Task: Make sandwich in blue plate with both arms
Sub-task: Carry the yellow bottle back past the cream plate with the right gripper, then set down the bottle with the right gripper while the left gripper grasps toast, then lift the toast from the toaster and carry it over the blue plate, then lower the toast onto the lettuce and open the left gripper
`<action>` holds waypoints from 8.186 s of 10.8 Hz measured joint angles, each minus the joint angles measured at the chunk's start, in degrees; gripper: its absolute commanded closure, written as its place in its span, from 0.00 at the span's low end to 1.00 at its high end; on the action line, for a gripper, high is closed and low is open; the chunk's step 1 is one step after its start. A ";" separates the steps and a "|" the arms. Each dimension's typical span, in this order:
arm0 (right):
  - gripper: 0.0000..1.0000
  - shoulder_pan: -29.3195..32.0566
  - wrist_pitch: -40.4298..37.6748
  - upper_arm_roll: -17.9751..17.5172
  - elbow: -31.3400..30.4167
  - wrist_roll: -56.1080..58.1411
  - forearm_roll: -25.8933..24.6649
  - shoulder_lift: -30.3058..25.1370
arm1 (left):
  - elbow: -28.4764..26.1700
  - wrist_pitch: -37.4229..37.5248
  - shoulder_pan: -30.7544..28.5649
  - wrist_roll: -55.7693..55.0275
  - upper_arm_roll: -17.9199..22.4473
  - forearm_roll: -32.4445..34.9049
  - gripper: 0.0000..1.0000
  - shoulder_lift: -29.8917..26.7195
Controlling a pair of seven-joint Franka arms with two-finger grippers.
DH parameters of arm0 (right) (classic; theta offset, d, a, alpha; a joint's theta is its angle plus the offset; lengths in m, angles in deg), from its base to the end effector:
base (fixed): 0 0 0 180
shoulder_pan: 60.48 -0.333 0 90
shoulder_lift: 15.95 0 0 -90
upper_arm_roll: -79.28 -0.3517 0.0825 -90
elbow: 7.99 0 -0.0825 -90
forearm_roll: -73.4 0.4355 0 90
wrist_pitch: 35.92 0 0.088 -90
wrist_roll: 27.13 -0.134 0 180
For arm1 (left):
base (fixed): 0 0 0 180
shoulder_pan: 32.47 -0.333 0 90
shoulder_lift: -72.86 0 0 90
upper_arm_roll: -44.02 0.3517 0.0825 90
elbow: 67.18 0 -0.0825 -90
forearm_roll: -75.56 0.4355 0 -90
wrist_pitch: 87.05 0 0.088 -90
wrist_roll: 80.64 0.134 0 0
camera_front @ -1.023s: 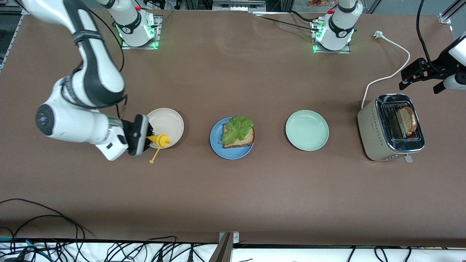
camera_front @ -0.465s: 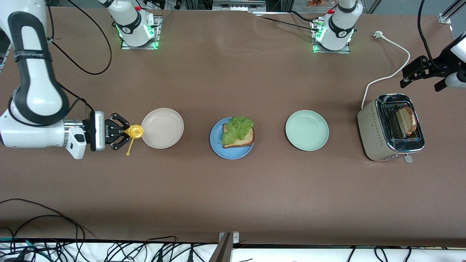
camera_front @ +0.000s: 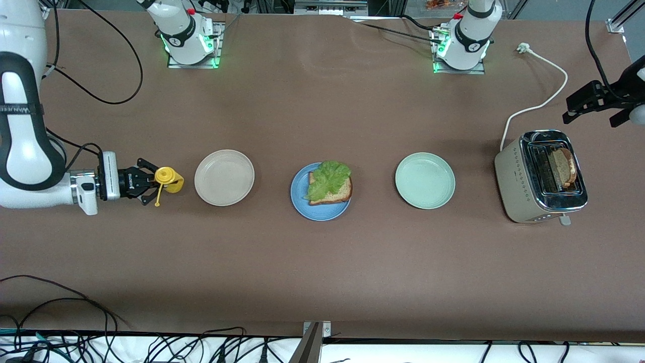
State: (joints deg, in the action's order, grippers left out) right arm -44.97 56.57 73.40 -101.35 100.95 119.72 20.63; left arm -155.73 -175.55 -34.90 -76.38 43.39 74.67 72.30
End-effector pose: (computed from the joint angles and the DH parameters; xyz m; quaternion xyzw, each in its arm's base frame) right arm 0.6841 -0.0278 0.2285 -0.5606 -0.6649 -0.2634 0.4174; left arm 0.6004 0.0167 0.6500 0.9997 -0.0217 0.0049 0.0075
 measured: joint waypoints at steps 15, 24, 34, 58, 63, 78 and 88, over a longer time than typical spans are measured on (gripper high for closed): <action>0.90 3.62 -3.16 3.95 -0.31 18.52 1.93 10.81 | -7.38 -8.71 -0.69 0.13 6.23 4.07 0.07 8.87; 0.00 3.57 -5.72 4.84 -1.49 18.78 4.50 12.10 | -14.24 -21.47 -1.38 0.73 11.55 4.17 0.83 17.67; 0.00 3.60 -5.73 9.95 -0.47 -12.41 -2.80 -0.90 | -9.98 -19.35 -1.32 9.41 11.12 4.17 1.00 10.49; 0.00 -16.63 -1.11 6.73 -1.29 -129.17 -42.66 -37.20 | 4.93 -37.92 1.83 -43.52 -46.90 2.47 1.00 46.15; 0.00 -17.52 -2.48 10.87 -1.96 -128.26 -42.63 -38.11 | 6.84 -40.73 1.29 -40.38 -46.80 1.19 1.00 50.17; 0.00 -16.29 -2.51 8.80 -1.79 -128.41 -46.83 -38.07 | 7.12 -35.17 0.66 -36.77 -44.33 1.19 0.78 52.43; 0.00 -16.33 -1.68 9.67 -0.32 -128.41 -47.28 -37.80 | 7.54 -34.58 1.25 -36.91 -44.29 8.81 0.20 52.22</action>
State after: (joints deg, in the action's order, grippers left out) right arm -61.30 54.89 83.07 -101.68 -27.46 72.44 -17.17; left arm -148.19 -210.12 -33.65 -113.29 -0.89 83.48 124.51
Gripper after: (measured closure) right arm 0.000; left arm 0.705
